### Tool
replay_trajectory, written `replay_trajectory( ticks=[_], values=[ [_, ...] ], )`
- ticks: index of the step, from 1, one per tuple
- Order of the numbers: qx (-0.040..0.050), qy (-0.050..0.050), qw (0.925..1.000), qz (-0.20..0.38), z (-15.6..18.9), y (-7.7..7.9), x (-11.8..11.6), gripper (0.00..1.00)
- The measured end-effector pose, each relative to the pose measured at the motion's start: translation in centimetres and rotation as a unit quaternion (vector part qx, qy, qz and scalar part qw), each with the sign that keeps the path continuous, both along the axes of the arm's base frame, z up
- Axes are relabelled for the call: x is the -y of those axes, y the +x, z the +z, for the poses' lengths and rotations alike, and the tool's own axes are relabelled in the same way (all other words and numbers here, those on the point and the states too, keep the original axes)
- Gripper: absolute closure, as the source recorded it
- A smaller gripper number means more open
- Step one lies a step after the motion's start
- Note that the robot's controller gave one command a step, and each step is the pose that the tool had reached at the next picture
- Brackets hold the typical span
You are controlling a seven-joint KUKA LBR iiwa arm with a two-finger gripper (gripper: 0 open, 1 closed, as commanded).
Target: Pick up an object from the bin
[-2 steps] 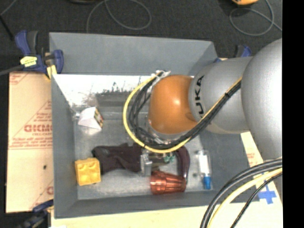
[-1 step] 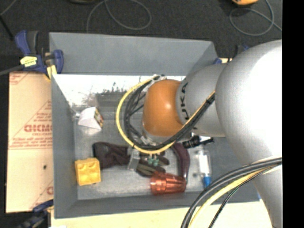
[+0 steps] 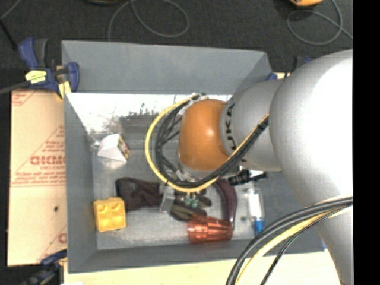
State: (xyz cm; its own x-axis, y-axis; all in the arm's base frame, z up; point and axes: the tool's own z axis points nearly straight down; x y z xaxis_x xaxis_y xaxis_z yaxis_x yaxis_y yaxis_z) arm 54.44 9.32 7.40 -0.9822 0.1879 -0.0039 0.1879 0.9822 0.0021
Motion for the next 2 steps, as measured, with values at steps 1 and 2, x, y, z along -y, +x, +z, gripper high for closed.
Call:
replay_trajectory(
  ticks=[1, 2],
  values=[
    [-0.0030, -0.001, 1.0000, 0.004, 3.7, -0.5, 0.2, 1.00],
    [0.0026, 0.001, 1.0000, -0.009, 7.1, 1.7, 0.2, 1.00]
  ],
)
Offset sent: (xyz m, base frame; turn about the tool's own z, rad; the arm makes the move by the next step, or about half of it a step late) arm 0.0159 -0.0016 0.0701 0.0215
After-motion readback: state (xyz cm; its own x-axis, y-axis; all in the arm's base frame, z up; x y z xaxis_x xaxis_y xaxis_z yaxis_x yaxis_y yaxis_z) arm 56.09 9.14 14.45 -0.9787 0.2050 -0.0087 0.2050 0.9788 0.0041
